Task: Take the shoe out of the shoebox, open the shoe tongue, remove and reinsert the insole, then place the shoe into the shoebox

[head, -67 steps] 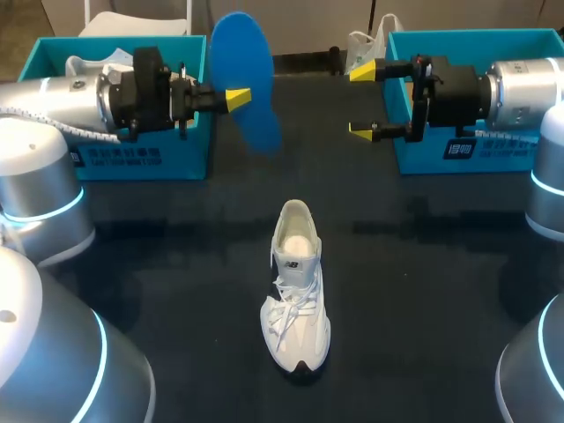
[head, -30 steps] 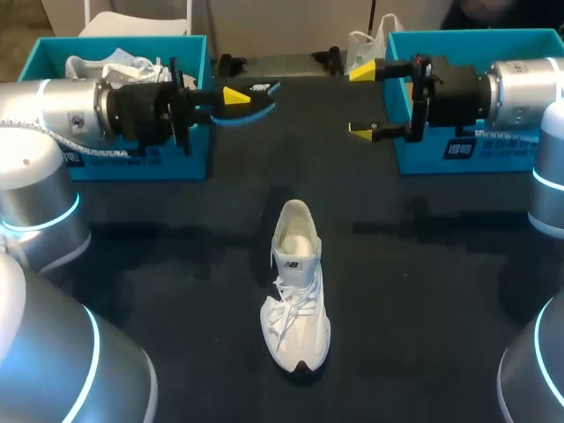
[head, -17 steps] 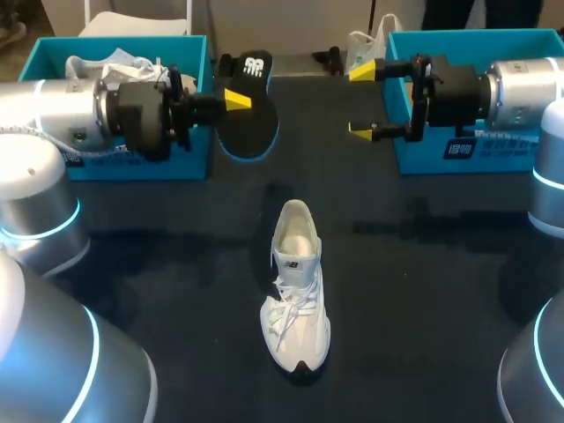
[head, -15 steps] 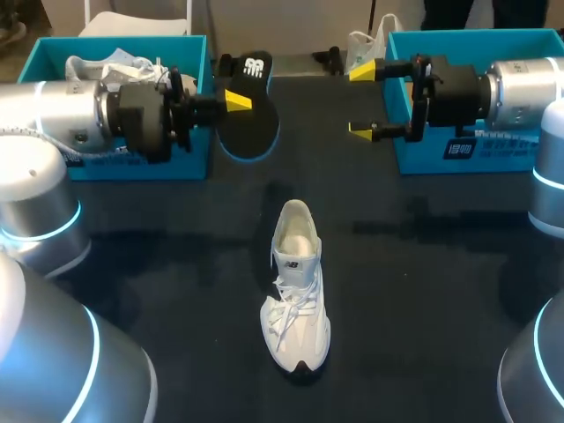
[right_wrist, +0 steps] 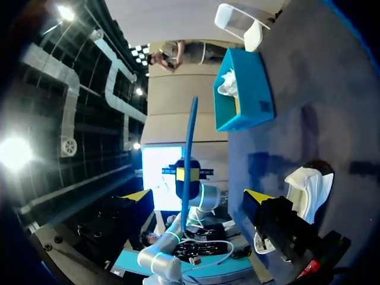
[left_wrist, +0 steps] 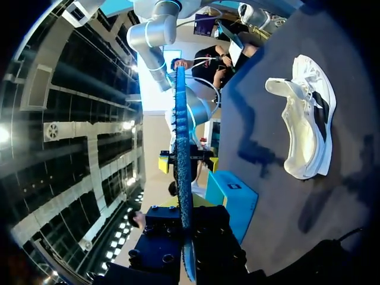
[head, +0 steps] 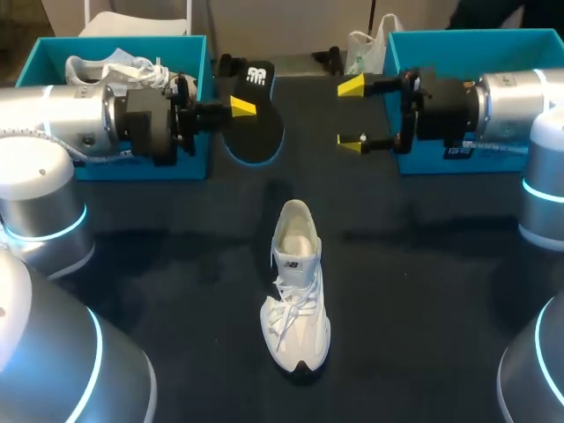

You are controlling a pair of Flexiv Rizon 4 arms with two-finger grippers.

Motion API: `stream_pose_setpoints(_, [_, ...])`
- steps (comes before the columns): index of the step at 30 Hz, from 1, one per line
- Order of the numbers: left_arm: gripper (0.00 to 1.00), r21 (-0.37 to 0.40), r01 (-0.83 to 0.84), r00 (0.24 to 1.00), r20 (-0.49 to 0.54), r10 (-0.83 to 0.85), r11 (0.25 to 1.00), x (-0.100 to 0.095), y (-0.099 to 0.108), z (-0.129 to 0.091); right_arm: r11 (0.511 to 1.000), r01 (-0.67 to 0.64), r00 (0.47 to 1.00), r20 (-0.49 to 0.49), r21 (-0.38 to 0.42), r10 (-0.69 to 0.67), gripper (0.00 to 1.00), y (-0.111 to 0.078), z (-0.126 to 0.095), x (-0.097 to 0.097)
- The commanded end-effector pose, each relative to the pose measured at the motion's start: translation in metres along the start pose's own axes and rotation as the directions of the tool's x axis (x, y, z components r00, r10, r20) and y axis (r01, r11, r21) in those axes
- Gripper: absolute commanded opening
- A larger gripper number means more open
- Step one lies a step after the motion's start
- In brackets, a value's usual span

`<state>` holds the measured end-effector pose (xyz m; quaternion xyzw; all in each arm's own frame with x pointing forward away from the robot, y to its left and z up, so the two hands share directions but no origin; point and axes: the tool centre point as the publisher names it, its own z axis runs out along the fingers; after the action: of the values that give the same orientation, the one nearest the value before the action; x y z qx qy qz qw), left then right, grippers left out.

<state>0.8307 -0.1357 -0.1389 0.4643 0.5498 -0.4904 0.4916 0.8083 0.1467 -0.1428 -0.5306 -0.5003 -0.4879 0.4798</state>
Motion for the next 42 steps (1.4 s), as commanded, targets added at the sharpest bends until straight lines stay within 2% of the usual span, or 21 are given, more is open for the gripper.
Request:
stream_pose_setpoints(1, [0.0, -0.001, -0.005, 1.0, -0.002, 0.005, 1.0, 0.006, 0.001, 0.004, 1.0, 0.004, 1.0, -0.003, -0.006, -0.004, 1.0, -0.013, 0.021, -0.008])
stream_pose_setpoints(4, [0.0, -0.007, -0.018, 1.0, -0.009, 0.018, 1.0, 0.011, 0.002, 0.006, 1.0, 0.006, 1.0, -0.001, 0.008, -0.006, 1.0, -0.02, 0.03, -0.012])
stream_pose_setpoints(7, [0.0, -0.025, -0.072, 0.997, -0.006, 0.072, 0.997, 0.017, 0.003, 0.005, 1.0, 0.006, 1.0, -0.001, 0.008, -0.006, 1.0, -0.02, 0.03, -0.012])
stream_pose_setpoints(17, [0.0, -0.024, -0.073, 0.997, -0.006, 0.073, 0.997, 0.018, 0.003, 0.006, 1.0, 0.012, 1.0, 0.001, 0.015, -0.012, 1.0, -0.019, 0.032, -0.01])
stream_pose_setpoints(29, [0.0, -0.034, -0.124, 0.992, -0.008, 0.124, 0.992, 0.021, 0.004, 0.015, 0.997, 0.067, 0.997, 0.034, 0.043, -0.069, 1.0, -0.023, 0.06, -0.015])
stream_pose_setpoints(37, [0.0, -0.041, -0.158, 0.987, -0.025, 0.157, 0.987, 0.022, 0.006, 0.024, 0.995, 0.086, 0.994, 0.067, 0.045, -0.089, 0.89, -0.032, 0.073, -0.016])
stream_pose_setpoints(39, [0.0, -0.04, -0.16, 0.987, -0.026, 0.159, 0.986, 0.023, 0.006, 0.025, 0.995, 0.091, 0.993, 0.066, 0.048, -0.094, 0.75, -0.033, 0.075, -0.016])
stream_pose_setpoints(41, [0.0, -0.04, -0.162, 0.987, -0.028, 0.161, 0.986, 0.024, 0.007, 0.026, 0.995, 0.09, 0.993, 0.068, 0.051, -0.093, 0.67, -0.034, 0.076, -0.017])
stream_pose_setpoints(42, [0.0, -0.04, -0.161, 0.987, -0.028, 0.16, 0.986, 0.025, 0.007, 0.026, 0.995, 0.09, 0.993, 0.069, 0.053, -0.094, 0.68, -0.034, 0.077, -0.017])
